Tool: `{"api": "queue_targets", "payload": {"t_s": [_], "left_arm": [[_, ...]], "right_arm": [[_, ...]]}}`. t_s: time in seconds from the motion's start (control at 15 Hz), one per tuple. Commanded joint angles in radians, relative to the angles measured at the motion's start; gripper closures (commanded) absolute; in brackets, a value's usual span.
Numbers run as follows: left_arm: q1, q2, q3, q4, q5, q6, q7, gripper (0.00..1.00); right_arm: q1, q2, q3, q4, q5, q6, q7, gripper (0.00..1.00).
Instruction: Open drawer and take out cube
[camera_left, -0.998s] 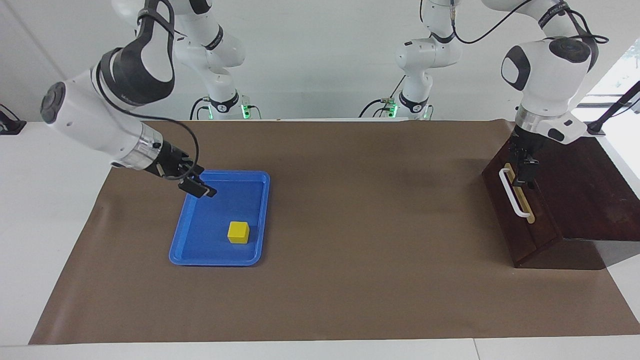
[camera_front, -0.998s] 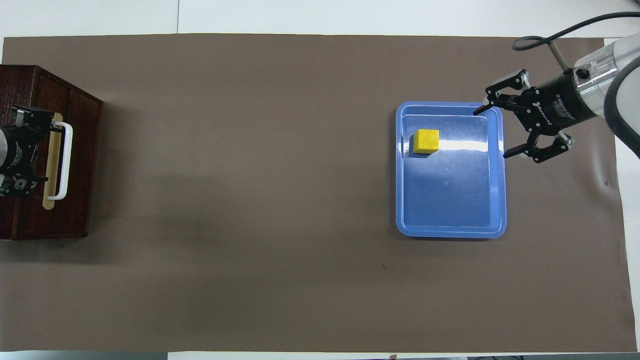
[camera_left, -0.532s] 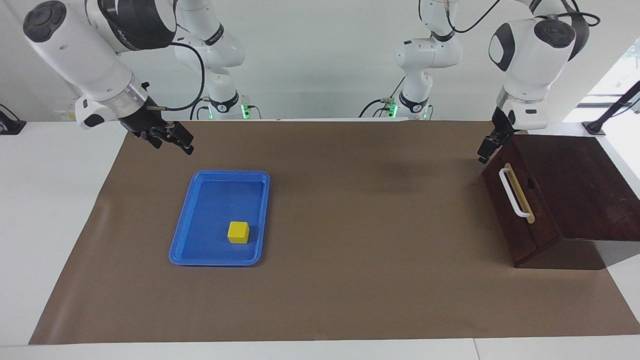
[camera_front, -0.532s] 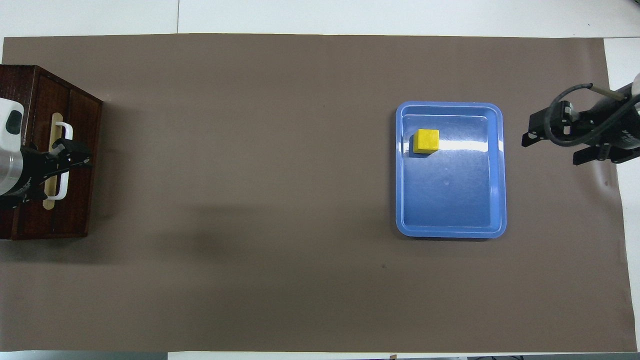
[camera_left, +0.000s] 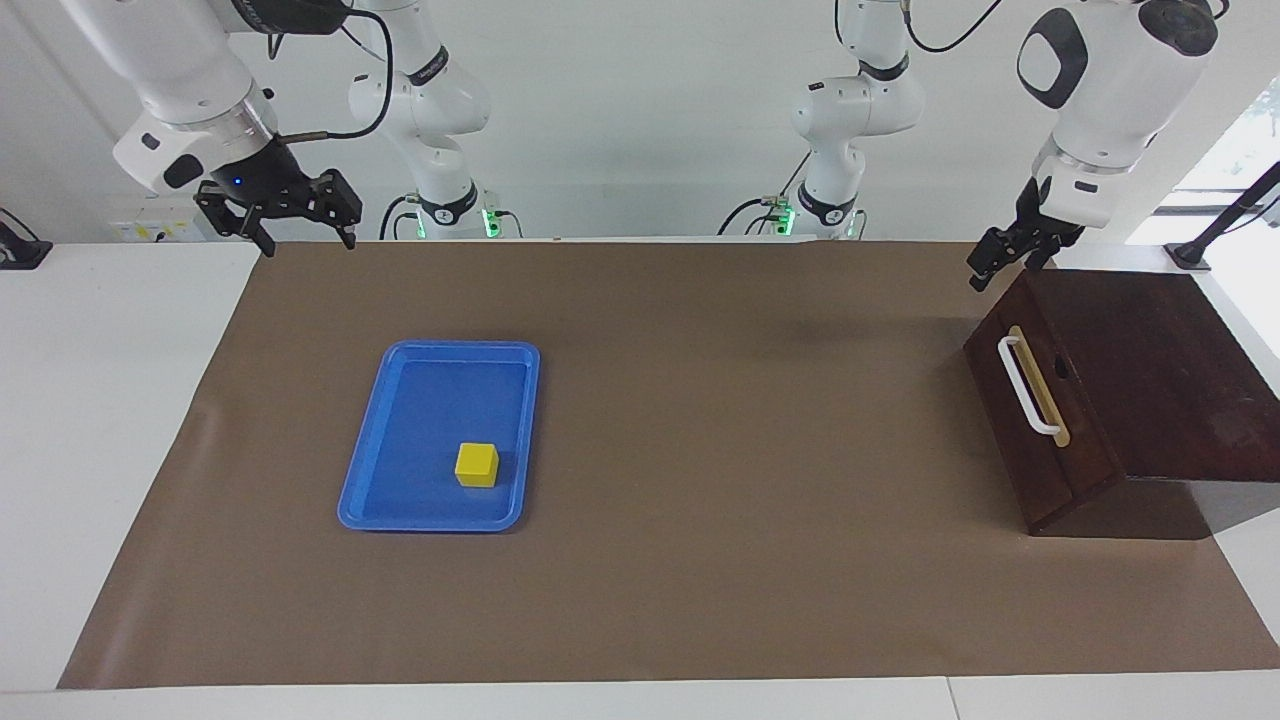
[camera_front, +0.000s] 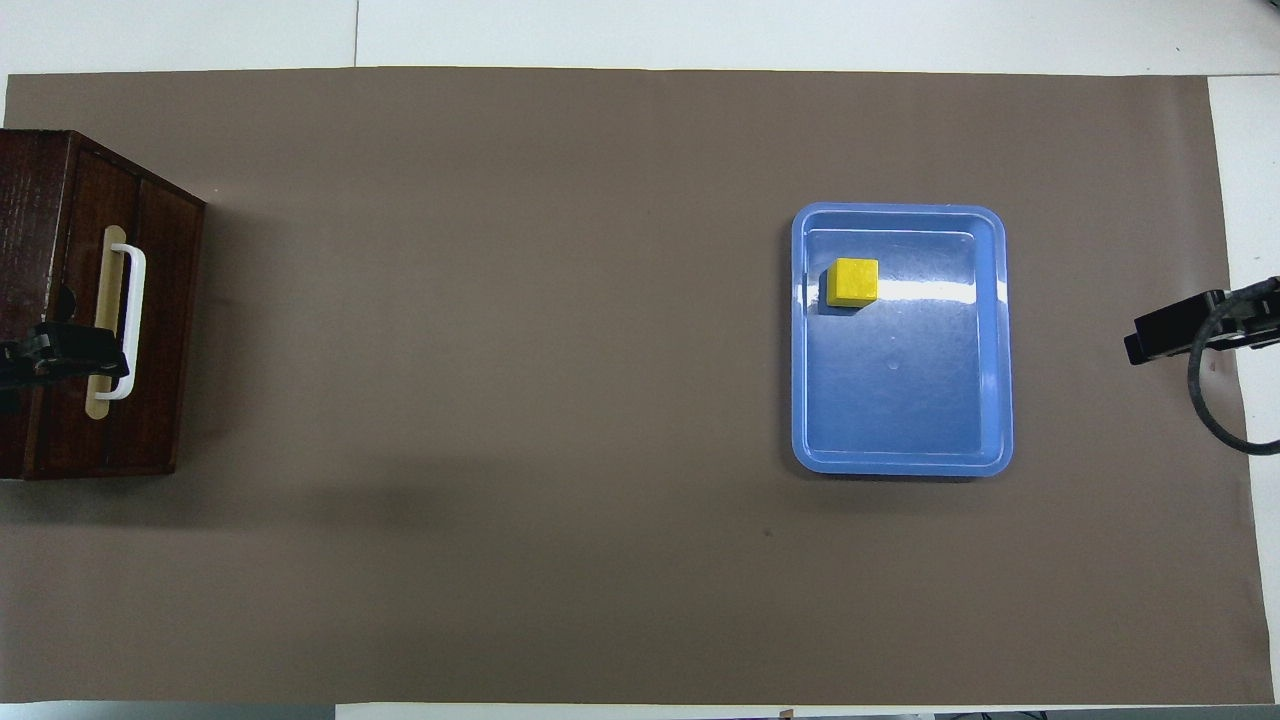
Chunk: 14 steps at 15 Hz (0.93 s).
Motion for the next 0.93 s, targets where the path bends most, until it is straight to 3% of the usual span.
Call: {"api": "queue_targets", "payload": {"t_s": [0.0,0.27,0.53,0.86], "left_arm": [[-0.002,0.028,-0.003,0.055,-0.019,-0.03,0.018,0.0],[-0.015,0.033,-0.007,0.063,-0.06,-0.03,0.019,0.0],[-0.031,0.152,-0.018,0.208,-0.028,-0.124,0.048,0.0],[-0.074,0.22,0.0,0.302,-0.036,-0.213,0.114,0.0]], "right_arm": [[-0.008,-0.014,0.008,-0.039,-0.022,0.016,-0.041,0.0],[-0.019,-0.014,0.004,-0.034,-0.016,0.051,-0.085,0.0],[-0.019,-0.012,0.001,-0.026,-0.009,0.03,-0.076,0.0],[-0.065,-0.012,0.008,-0.031,-0.019,0.039,-0.07,0.0]]}}
